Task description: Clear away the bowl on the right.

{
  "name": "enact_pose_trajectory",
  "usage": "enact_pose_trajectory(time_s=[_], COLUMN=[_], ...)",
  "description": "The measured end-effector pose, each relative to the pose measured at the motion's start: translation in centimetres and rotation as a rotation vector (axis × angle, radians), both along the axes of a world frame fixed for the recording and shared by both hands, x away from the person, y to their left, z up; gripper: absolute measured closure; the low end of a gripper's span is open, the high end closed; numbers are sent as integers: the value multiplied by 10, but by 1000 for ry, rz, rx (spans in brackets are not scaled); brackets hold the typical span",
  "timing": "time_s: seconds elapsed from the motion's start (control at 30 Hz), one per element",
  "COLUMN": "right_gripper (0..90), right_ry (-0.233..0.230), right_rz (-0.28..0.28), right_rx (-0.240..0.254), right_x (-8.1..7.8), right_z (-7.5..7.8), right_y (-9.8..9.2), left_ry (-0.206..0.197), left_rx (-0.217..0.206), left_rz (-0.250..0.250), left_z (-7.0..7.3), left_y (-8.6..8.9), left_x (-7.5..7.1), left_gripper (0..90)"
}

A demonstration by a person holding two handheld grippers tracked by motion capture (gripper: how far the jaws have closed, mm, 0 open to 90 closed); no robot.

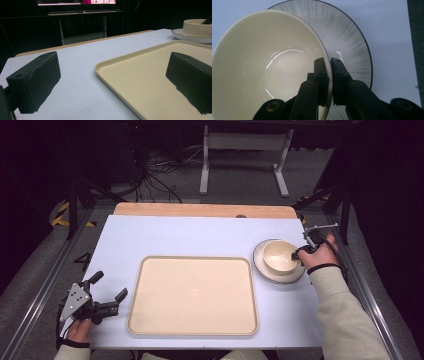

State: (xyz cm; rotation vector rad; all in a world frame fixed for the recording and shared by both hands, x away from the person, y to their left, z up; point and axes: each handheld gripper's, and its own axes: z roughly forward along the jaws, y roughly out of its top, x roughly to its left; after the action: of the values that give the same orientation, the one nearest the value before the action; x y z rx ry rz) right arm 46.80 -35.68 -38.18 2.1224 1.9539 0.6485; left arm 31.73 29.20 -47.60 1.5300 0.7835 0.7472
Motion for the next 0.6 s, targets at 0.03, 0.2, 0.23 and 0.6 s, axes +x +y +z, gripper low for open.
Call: enact_pose_trajectory(time_s=[0.03,0.2,0.23,0.6], right_gripper=[833,832,832,831], right_ry=[0,18,14,7], right_rz=[-4,-9,-10,-5], right_rx=[14,19,20,30], right_x=[0,-1,-1,-3], right_z=[1,3,4,28], right_y=[0,2,2,5], left_ry=[0,0,0,0], left_rx=[0,0,0,0], left_rz=[0,0,0,0], left_z=[0,0,0,0], left_y=[0,0,0,0], left_x=[0,0,0,0], left_gripper=[1,1,2,1])
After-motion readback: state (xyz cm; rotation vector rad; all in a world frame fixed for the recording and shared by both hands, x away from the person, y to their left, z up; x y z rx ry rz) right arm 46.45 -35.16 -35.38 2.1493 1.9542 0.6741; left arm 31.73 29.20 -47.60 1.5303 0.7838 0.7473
